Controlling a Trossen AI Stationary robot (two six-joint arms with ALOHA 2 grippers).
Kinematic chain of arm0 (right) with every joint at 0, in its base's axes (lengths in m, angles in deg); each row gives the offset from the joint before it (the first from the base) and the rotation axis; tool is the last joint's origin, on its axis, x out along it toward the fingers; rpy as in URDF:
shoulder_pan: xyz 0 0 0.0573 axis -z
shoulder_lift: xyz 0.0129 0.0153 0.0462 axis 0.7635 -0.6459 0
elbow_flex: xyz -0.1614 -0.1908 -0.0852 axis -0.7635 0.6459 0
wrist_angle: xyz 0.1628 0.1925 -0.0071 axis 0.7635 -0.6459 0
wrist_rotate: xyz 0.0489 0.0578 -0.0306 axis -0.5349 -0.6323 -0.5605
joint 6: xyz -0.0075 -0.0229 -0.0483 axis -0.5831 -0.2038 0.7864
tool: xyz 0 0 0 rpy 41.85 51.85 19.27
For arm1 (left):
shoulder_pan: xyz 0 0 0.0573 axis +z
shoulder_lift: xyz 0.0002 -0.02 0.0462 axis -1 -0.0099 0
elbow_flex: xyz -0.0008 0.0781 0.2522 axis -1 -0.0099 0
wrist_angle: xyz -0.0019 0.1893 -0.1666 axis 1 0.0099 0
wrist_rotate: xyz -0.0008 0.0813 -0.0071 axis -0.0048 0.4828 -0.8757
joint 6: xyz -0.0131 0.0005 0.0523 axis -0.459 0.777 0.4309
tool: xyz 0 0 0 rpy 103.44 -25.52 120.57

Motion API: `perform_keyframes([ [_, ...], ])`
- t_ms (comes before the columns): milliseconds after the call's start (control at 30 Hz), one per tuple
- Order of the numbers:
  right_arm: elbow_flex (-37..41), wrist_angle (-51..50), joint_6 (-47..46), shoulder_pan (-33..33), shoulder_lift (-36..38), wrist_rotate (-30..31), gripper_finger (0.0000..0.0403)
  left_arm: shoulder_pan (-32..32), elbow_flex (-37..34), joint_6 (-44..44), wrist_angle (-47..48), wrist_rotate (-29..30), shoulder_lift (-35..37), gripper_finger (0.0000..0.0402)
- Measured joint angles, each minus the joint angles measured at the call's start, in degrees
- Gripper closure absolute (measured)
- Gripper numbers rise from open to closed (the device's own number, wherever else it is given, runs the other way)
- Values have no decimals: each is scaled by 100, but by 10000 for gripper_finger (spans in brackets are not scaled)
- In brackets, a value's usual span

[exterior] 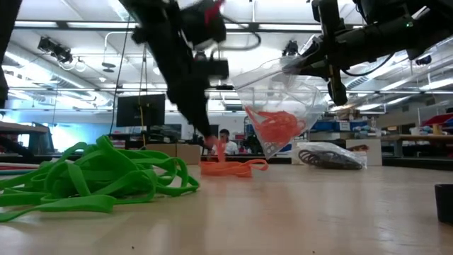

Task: Sort rubber bands
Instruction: Put the orange rubber band into the transparent zip bag

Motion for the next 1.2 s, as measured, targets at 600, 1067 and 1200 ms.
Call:
perform_keyframes([
  [600,0,-116,35,2,0,20,399,-191,1614,674,547,41,755,401],
  [1067,0,-92,-216,13,-1,130,399,-302,1808,952,159,-161,111,401],
  [1200,0,-85,-240,13,0,135,399,-295,1808,1063,104,-174,-109,401],
])
